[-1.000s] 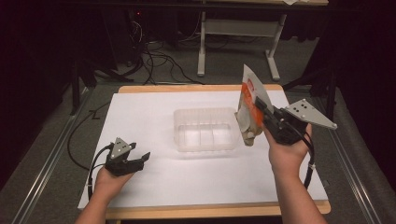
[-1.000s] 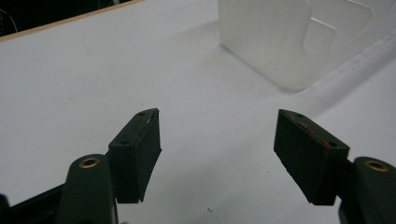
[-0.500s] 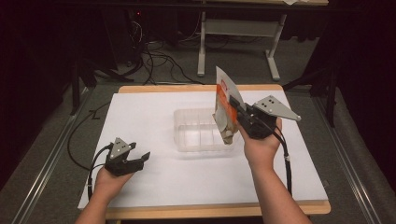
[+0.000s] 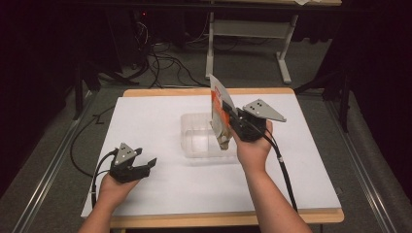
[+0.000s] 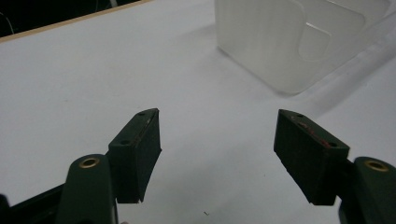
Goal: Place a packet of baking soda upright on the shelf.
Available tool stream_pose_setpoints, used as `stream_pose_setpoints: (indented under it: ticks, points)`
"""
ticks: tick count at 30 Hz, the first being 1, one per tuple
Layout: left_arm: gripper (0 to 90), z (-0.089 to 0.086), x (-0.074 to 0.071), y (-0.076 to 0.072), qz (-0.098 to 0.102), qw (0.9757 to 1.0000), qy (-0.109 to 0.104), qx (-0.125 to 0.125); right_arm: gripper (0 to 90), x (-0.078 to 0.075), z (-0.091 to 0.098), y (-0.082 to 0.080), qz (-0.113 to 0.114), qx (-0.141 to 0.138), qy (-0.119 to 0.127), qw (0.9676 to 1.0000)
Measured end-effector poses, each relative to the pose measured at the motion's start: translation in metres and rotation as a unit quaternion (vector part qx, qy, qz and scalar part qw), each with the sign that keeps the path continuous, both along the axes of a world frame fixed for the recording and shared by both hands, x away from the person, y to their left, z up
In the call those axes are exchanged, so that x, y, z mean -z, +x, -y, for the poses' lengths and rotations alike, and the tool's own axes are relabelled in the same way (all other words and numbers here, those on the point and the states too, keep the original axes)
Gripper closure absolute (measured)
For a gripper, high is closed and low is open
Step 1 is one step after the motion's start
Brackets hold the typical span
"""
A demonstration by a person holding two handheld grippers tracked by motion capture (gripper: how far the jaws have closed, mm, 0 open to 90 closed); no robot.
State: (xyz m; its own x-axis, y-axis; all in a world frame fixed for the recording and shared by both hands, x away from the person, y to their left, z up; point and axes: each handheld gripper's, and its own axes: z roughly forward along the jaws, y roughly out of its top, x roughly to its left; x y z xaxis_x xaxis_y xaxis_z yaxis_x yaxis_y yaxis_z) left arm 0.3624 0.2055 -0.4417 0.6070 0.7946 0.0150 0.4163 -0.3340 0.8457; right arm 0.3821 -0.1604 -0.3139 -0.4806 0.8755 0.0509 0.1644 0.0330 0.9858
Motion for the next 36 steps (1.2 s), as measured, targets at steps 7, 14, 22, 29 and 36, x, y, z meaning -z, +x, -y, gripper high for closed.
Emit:
stream_pose_setpoints:
  ticks: [7,14,22,29,36]
  points:
    - [32.1,0.0,0.0,0.0,-0.001,1.0,0.0,0.002,90.0,0.012,-0.007,0.012,-0.012,0.005,-0.005,0.9999]
    - [32.1,0.001,0.0,0.001,-0.001,1.0,0.0,0.004,90.0,0.019,-0.009,0.022,-0.015,0.014,-0.013,0.9997]
    - [32.1,0.002,0.001,0.001,-0.003,1.0,0.002,0.006,90.0,0.026,-0.012,0.032,-0.004,0.017,-0.016,0.9997]
    - [32.1,0.003,0.002,0.001,-0.004,0.9999,0.006,0.008,90.0,0.037,-0.015,0.037,-0.006,0.014,-0.013,0.9998]
    - [32.0,0.004,0.002,0.001,-0.006,0.9999,0.009,0.011,90.0,0.049,-0.016,0.041,-0.013,0.013,-0.009,0.9998]
